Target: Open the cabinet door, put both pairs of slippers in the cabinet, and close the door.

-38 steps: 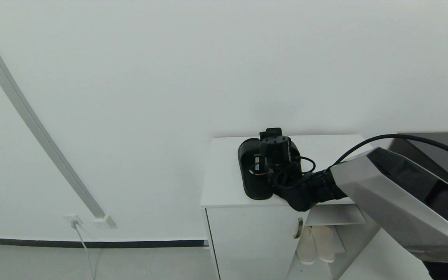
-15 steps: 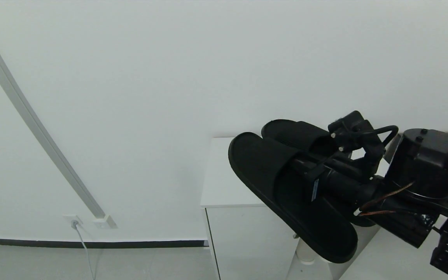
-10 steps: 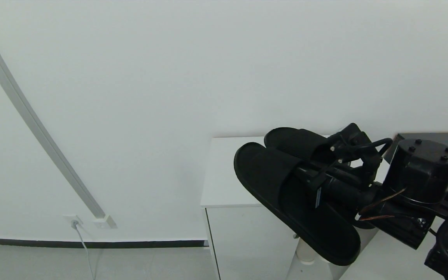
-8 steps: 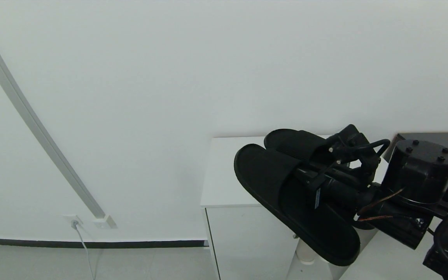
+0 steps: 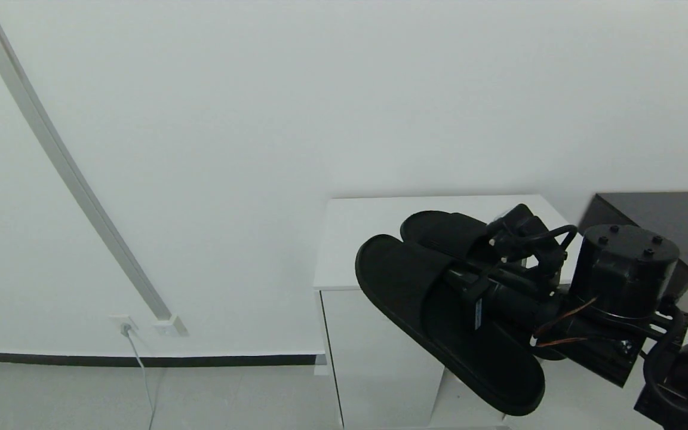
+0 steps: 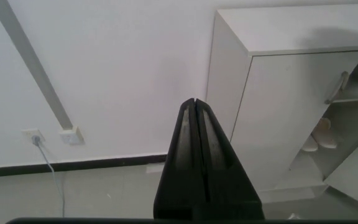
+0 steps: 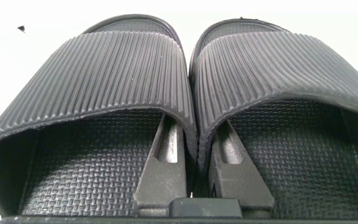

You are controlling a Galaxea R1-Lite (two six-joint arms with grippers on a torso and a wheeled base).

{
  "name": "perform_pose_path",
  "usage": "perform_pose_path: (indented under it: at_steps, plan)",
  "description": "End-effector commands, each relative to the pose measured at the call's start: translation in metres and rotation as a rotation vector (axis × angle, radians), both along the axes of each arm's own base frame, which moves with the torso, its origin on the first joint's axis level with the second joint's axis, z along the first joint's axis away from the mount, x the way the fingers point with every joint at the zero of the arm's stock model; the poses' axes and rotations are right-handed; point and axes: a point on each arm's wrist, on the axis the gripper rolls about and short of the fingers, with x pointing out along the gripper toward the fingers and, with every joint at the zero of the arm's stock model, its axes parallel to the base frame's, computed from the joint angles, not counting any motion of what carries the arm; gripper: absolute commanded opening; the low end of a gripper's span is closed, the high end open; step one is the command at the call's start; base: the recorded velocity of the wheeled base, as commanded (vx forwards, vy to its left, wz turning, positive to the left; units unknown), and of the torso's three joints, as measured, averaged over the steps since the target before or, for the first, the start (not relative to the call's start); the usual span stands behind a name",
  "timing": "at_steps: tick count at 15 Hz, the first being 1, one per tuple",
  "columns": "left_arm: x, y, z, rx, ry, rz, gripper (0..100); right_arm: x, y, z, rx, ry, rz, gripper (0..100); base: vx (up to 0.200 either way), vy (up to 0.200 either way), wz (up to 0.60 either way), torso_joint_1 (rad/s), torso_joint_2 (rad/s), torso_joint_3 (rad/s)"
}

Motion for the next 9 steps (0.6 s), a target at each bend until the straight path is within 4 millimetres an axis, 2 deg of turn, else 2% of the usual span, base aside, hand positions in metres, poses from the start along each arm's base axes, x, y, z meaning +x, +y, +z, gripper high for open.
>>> perform_pose_path:
  at_steps: [1,3,9]
  plan:
    - [0.0,0.0,0.0,0.0,0.0,0.001,0,0.0006,0.0004,-0.0025,-0.005,0.006,-0.001,0,-0.2,0.0,0.0,-0.002,0.01,-0.002]
    - [0.0,0.0,0.0,0.0,0.0,0.001,0,-0.0008,-0.0008,-0.0041,-0.009,0.01,-0.002,0,-0.2,0.0,0.0,0.002,0.01,-0.002]
    - [0.0,0.0,0.0,0.0,0.0,0.001,0,-0.0013,-0.0007,-0.0075,-0.021,0.019,-0.005,0,0.0,0.0,0.0,0.0,0.0,0.0]
